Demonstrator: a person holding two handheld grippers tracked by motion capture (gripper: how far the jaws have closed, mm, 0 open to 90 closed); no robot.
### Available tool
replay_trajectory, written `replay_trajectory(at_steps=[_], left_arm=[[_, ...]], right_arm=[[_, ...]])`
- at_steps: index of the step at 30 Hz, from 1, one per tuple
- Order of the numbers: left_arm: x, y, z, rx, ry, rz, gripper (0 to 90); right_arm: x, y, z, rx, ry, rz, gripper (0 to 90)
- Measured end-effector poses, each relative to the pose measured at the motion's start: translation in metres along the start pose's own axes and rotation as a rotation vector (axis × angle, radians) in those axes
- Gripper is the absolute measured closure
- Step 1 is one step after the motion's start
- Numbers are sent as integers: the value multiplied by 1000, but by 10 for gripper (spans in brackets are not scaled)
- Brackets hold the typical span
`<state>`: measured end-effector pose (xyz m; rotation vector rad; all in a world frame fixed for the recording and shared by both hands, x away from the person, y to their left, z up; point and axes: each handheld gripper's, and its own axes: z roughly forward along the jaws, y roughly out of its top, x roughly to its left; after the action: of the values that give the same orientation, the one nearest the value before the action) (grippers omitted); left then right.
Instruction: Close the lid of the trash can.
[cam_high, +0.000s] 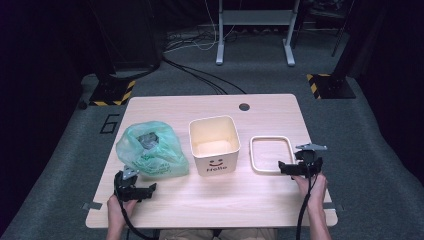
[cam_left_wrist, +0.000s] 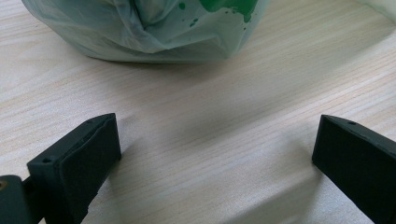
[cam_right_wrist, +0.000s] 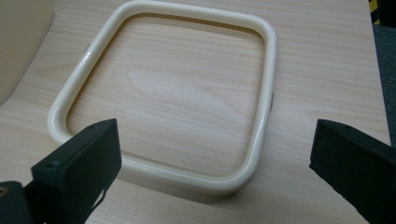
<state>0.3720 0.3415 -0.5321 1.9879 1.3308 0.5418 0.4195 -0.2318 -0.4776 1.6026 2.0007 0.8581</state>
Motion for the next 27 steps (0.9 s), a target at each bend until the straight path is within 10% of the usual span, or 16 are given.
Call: replay_trajectory(at_steps=[27], left_arm=[[0, 0, 0, 0, -4, 1, 8]], right_arm=[[-30, 18, 44, 80, -37, 44, 415]])
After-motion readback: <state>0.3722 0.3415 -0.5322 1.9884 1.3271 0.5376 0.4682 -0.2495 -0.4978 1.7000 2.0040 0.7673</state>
